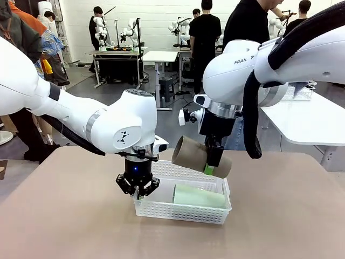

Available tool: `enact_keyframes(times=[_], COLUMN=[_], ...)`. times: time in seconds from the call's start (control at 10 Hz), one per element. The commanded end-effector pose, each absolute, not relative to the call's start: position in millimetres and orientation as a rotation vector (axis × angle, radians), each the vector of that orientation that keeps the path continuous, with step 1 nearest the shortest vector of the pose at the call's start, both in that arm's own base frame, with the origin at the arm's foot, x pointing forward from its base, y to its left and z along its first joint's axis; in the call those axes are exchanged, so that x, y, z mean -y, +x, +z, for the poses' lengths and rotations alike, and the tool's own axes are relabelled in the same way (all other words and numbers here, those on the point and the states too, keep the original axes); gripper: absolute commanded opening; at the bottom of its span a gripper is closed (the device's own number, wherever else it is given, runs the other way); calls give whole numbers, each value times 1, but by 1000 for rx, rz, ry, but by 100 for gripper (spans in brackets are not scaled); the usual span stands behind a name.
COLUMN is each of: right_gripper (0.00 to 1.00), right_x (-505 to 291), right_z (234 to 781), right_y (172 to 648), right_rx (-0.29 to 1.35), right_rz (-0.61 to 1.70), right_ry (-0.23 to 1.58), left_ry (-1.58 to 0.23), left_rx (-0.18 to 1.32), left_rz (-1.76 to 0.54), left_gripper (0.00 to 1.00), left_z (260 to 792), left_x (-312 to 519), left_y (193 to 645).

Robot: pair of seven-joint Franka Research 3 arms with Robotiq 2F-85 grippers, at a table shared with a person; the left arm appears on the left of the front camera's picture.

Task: Clean and organize the cups into the basket.
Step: Pick up the Reusable plastic cup from the right side of the table and stack it inside the Organizing basket in the center of the table.

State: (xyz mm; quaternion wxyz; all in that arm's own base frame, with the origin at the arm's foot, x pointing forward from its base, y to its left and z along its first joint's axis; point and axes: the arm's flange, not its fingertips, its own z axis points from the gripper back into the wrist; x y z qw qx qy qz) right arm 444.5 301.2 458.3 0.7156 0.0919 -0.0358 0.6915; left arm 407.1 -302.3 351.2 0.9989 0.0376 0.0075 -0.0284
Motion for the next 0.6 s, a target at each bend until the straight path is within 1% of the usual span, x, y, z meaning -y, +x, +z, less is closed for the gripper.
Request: enact_keyframes(times=[0.0,0.4,0.5], right_gripper=[82,82,82], right_x=[-299,-301,-305], right_z=[464,461,447], right_y=[439,443,443], right_rx=[72,78,116], right_rz=[1534,1533,1540], right_ry=[200,202,127], left_ry=[81,81,81], left_rx=[-15,-15,-15], left_rz=[-62,-62,-62], left_gripper=[0,0,0], left_z=[350,350,350], left_x=[303,303,303], left_y=[406,406,406])
